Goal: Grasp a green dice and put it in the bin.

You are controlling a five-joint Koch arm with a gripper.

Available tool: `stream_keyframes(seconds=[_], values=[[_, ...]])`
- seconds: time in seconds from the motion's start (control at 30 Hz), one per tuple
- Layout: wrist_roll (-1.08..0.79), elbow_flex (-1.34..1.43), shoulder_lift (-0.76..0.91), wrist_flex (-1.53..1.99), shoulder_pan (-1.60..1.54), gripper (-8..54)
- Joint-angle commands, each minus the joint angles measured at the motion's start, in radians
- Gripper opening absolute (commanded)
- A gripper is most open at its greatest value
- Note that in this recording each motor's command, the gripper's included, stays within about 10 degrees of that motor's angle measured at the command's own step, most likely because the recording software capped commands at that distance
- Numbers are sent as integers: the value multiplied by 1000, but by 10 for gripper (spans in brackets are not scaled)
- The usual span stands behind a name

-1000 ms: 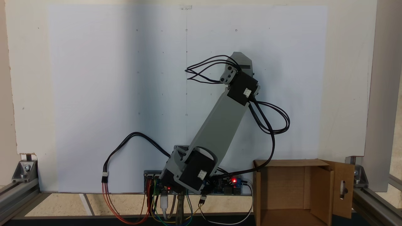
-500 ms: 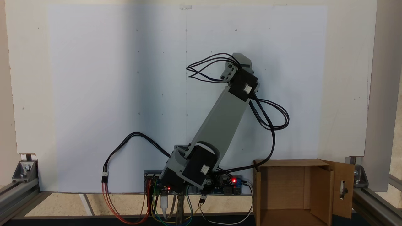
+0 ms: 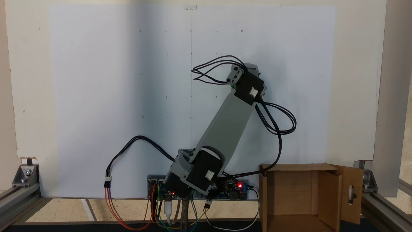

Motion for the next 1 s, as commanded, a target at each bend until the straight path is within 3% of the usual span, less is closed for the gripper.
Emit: stream_keyframes(seconds=[0.0, 0.27, 0.43, 0.6, 0.8, 0.97], values=[[0, -17, 94, -5, 11, 116], [183, -160, 453, 164, 69, 116], [377, -357, 563, 347, 202, 115], [552, -456, 571, 351, 456, 115], [535, -476, 526, 302, 838, 115], [439, -476, 391, 253, 1072, 115]])
